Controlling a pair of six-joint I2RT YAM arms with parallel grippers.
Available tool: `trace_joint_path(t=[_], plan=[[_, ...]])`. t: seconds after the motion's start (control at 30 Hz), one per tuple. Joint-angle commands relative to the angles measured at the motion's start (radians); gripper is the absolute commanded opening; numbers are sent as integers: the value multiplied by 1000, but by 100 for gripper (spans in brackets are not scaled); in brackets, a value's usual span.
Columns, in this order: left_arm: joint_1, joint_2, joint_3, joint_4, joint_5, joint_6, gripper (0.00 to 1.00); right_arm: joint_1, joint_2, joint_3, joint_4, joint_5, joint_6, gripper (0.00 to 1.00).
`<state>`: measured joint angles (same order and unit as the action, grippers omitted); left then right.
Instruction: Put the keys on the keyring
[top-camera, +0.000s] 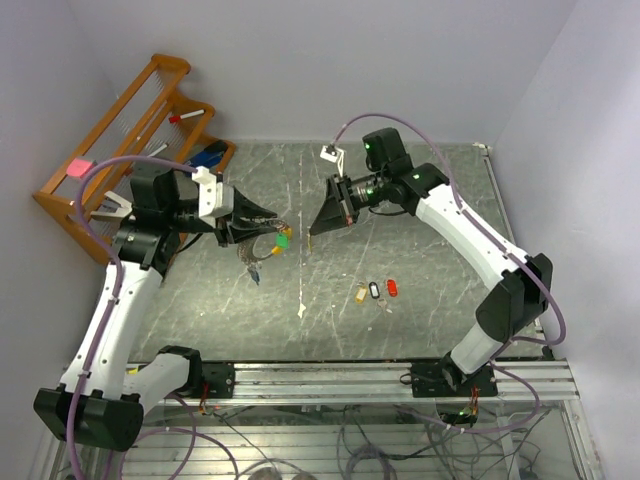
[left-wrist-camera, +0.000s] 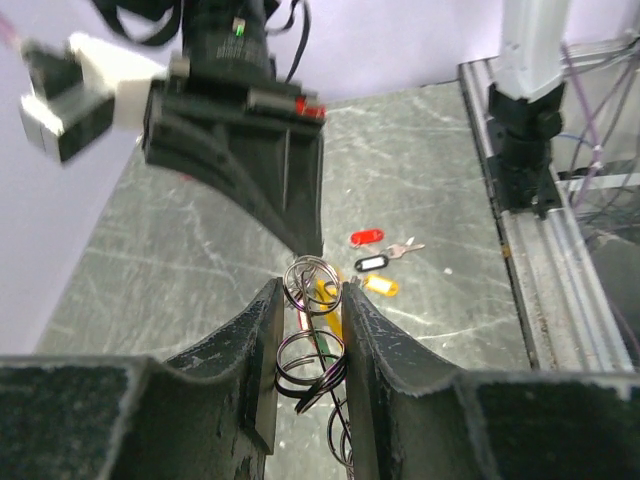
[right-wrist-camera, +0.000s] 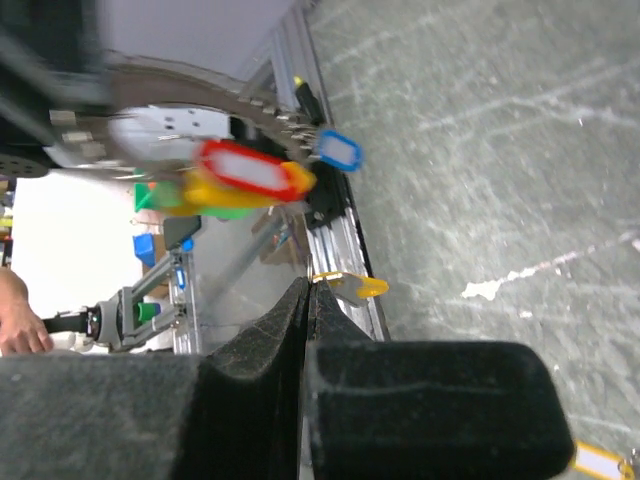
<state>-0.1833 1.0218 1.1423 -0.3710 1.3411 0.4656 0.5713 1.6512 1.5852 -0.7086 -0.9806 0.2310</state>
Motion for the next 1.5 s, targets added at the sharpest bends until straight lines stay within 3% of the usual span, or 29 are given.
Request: trace_joint_path(t=[0.0,0.27,0.57,0.73,1.47], plan=[[-7,-31,-39,52,-148,63,7,-3,-53,57,128,-106,109,0],[-7,-49,-78,133,-201,53,7,6,-101,5,423,-180,365,0],[-7,-51,-97,203,-201,19,7,66,-23,82,412,-164,375,0],[-10,-56,-103,208,-206,31,7,67,-11,80,493,-166,433,0],[-24,-64,-102,183,-231,110,7,74,95,187,277,-140,369,0]])
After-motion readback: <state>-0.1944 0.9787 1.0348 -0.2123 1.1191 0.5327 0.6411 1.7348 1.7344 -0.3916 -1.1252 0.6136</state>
